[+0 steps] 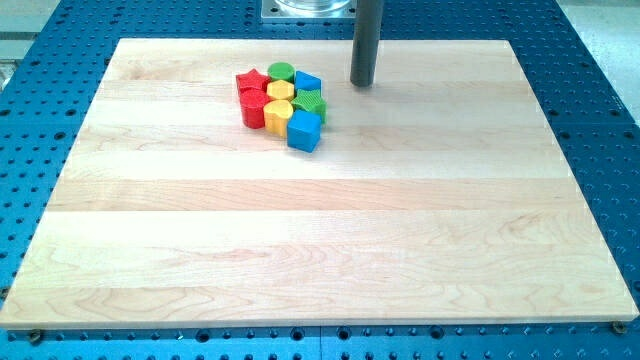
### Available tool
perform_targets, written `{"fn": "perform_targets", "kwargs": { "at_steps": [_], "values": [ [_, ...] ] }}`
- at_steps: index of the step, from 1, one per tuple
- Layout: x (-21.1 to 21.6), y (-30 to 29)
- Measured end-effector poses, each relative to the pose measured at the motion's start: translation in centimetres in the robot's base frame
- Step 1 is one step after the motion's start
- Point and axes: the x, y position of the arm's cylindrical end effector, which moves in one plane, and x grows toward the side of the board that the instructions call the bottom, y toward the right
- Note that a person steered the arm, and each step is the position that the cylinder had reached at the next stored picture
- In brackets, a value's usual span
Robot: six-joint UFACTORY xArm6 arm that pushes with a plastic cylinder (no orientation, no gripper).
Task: Move the green circle to the top left of the red star
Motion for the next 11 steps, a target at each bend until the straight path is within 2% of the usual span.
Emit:
{"fn": "perform_targets", "kwargs": {
  "at_steps": [2, 4, 5, 7, 8, 9, 11],
  "values": [
    [0.0, -0.5],
    [0.0, -6.2],
    [1.2, -11.4],
    [-1.1, -12.6],
    [2.1, -19.5],
    [6.7, -23.2],
    [1.2, -23.0]
  ]
}}
